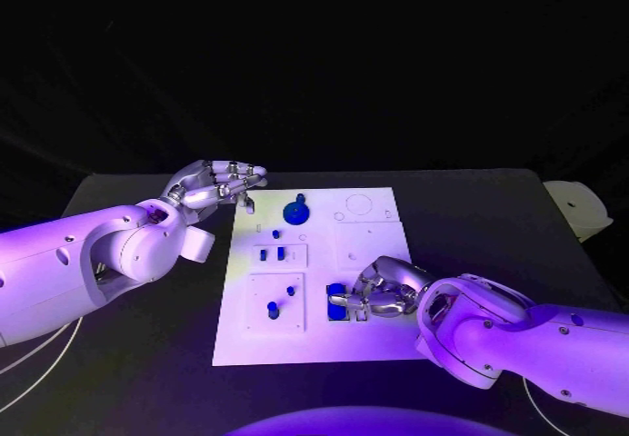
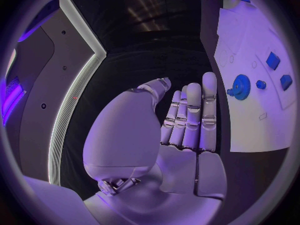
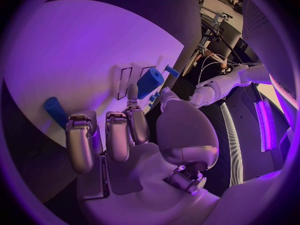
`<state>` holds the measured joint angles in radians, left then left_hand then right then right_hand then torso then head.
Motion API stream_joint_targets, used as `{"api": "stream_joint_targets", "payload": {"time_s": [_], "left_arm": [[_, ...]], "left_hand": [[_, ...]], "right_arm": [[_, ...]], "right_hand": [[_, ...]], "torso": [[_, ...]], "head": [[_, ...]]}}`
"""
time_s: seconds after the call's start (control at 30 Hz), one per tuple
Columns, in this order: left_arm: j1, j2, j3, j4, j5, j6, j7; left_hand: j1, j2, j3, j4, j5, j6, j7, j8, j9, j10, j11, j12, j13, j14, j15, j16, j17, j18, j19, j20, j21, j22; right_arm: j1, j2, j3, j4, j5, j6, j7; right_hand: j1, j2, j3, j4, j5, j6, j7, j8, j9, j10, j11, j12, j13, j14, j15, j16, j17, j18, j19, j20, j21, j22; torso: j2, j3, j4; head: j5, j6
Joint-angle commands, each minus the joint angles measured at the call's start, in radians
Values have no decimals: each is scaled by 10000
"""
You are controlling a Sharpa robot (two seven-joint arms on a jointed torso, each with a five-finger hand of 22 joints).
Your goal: Assemble the parts on the task board
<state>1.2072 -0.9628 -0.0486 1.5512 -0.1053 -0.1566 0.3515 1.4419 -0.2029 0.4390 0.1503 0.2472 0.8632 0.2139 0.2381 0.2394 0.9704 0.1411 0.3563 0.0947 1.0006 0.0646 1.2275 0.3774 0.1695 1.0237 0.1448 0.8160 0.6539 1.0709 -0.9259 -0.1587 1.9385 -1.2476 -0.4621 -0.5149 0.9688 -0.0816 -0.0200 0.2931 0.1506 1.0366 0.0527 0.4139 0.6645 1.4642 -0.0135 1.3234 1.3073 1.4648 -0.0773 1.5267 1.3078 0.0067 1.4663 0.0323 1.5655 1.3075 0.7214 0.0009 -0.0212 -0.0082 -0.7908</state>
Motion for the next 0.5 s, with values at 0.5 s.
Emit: {"api": "stream_joint_targets", "payload": {"time_s": [0.5], "left_arm": [[3,-4,4,25,15,139,41]], "left_hand": [[-97,18,-10,-30,-51,-49,-28,65,15,-55,11,45,10,-59,0,-61,-10,154,38,59,-52,-15]], "right_arm": [[-54,-579,-3,488,478,438,1227]], "right_hand": [[2441,316,-166,-99,508,-38,-86,191,97,240,-142,382,1356,960,-114,214,2122,-67,1045,-126,53,2633]], "torso": [[-7,9,-11]], "head": [[9,-38]]}}
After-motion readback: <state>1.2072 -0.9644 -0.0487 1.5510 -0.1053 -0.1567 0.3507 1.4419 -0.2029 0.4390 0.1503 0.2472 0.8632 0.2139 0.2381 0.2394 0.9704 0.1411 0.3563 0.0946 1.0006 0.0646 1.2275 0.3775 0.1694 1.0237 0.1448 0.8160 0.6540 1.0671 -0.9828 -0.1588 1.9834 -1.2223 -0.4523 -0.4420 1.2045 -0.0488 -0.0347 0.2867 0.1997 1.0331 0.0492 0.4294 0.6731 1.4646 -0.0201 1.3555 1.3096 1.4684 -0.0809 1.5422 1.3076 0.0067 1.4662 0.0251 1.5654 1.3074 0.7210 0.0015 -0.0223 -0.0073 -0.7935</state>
